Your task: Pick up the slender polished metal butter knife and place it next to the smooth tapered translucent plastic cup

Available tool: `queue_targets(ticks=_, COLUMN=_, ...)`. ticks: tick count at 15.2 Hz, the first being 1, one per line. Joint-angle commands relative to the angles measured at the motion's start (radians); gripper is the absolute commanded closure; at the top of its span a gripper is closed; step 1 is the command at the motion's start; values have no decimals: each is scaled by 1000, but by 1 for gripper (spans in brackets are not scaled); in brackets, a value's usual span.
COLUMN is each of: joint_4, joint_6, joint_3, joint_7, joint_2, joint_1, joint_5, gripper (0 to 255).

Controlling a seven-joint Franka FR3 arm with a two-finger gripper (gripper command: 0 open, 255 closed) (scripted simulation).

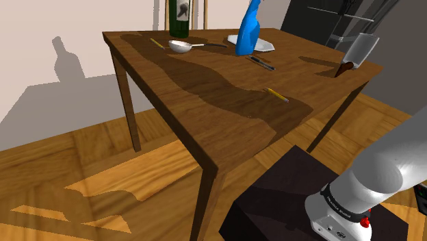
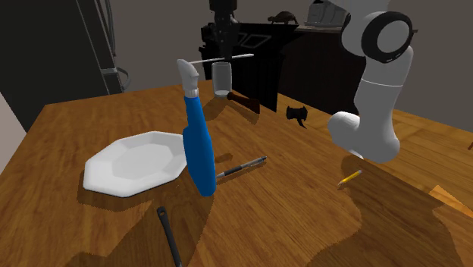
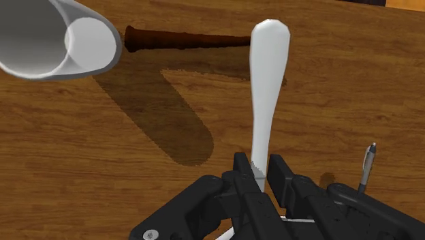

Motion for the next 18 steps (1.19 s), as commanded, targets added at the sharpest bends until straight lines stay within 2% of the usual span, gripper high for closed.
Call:
queue_targets(ticks=1, joint_4=-62, joint_6=37, joint_3=4, joint_7=3, joint_2=-27, joint_1=3, joint_5=-10, gripper=255)
queue_targets(ticks=18, joint_4=-457, joint_6=302, joint_3=28, joint_7=32, joint_2=-166, joint_1=9, joint_5=-53, gripper=255)
